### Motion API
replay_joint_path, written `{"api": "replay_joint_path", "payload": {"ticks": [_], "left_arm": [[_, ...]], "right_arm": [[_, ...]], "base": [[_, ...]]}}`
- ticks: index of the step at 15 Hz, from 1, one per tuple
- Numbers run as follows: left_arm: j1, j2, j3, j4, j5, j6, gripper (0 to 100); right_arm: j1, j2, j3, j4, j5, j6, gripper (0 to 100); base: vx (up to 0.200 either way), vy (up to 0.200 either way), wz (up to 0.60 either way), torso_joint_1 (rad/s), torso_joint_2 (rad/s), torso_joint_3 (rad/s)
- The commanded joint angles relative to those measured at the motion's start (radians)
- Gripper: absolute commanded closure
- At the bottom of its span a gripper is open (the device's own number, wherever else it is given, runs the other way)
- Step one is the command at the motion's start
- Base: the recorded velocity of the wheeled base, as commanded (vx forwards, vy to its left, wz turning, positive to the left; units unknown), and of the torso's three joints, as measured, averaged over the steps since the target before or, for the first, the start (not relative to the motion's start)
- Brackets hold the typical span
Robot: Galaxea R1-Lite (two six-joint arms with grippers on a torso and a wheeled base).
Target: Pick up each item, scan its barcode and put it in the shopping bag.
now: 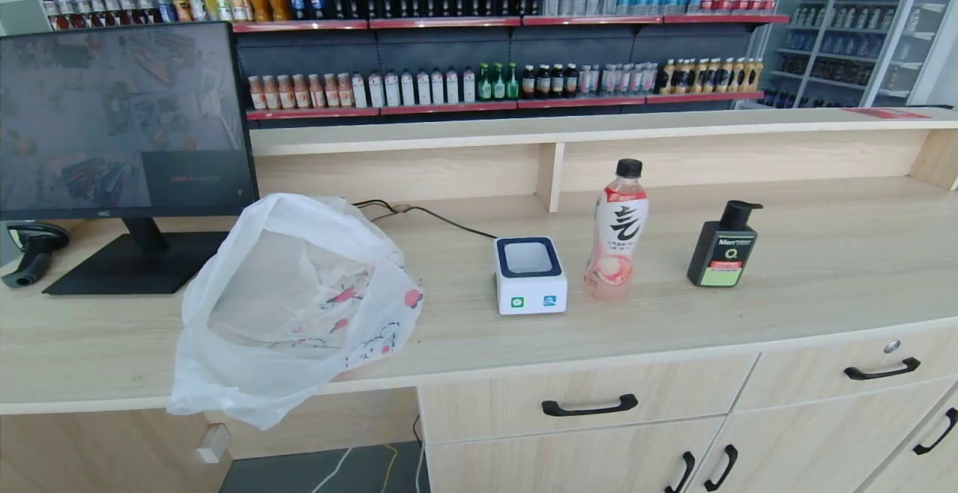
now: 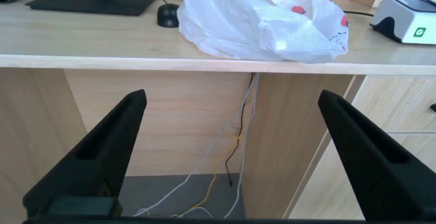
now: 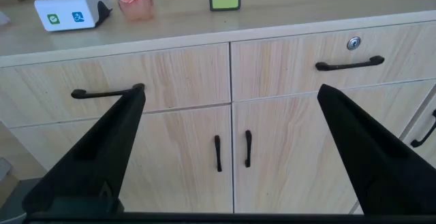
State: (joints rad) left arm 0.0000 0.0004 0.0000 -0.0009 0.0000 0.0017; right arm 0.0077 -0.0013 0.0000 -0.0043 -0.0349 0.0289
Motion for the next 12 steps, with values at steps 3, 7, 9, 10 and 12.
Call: {"api": "replay_joint_path", "payload": {"ticks": [3,7,9,10,12], "left_arm": [[0.000,0.000,0.000,-0.001,0.000,0.000,0],[0.000,0.000,0.000,-0.001,0.000,0.000,0],[0.000,0.000,0.000,-0.001,0.000,0.000,0],[0.000,0.000,0.000,-0.001,0.000,0.000,0],[0.000,0.000,0.000,-0.001,0.000,0.000,0]], "right_arm": [[0.000,0.001,0.000,0.000,0.000,-0.024,0],[0.009,0.127,-0.183,0.026,0.020,-0.027,0],[0.028,0.284,-0.288,-0.003,0.024,-0.027,0],[0.041,0.374,-0.334,-0.056,0.024,-0.030,0],[0.068,0.578,-0.353,-0.299,0.024,-0.049,0]], "base": [[0.000,0.000,0.00,0.000,0.00,0.000],[0.000,0.000,0.00,0.000,0.00,0.000],[0.000,0.000,0.00,0.000,0.00,0.000],[0.000,0.000,0.00,0.000,0.00,0.000],[0.000,0.000,0.00,0.000,0.00,0.000]]}}
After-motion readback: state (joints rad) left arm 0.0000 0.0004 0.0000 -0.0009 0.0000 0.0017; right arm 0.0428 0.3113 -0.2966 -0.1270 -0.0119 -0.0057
